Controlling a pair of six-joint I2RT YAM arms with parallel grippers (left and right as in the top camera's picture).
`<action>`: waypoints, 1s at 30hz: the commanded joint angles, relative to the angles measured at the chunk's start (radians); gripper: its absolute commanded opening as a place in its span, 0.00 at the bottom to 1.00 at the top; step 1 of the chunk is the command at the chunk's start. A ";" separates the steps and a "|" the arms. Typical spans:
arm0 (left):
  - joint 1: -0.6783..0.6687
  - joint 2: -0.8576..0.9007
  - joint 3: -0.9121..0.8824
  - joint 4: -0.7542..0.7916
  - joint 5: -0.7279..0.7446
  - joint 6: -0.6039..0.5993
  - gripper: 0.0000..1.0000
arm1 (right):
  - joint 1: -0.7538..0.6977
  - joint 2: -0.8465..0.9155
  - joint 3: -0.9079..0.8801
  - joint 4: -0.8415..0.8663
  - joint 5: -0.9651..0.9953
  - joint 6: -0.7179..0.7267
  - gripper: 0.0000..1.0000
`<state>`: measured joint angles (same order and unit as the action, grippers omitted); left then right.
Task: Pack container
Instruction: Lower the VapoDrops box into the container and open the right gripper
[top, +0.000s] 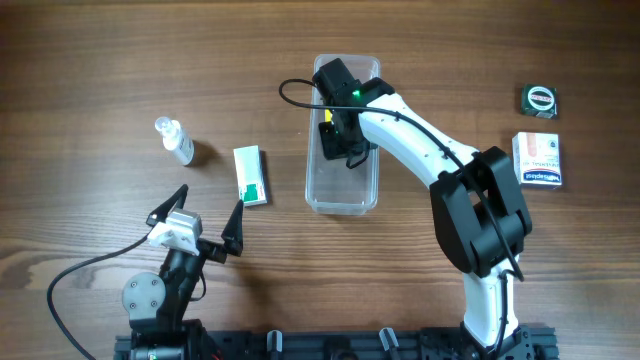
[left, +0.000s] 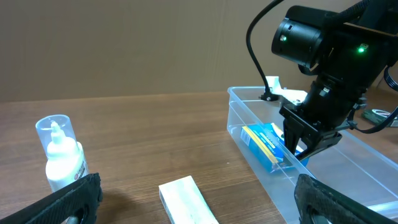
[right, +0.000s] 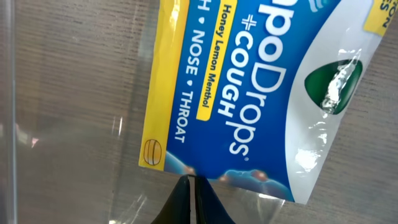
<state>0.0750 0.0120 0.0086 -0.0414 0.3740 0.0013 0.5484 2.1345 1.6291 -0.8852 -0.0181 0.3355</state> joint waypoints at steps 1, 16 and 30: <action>0.004 -0.003 -0.003 -0.004 -0.009 -0.010 1.00 | -0.005 0.018 -0.015 -0.014 0.017 0.023 0.04; 0.004 -0.003 -0.003 -0.004 -0.009 -0.010 1.00 | -0.009 0.018 -0.071 0.102 0.021 0.034 0.04; 0.004 -0.003 -0.003 -0.004 -0.009 -0.010 1.00 | -0.013 0.018 -0.010 0.089 0.086 0.023 0.04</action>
<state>0.0750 0.0120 0.0086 -0.0414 0.3740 0.0013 0.5415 2.1361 1.5749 -0.7902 0.0364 0.3614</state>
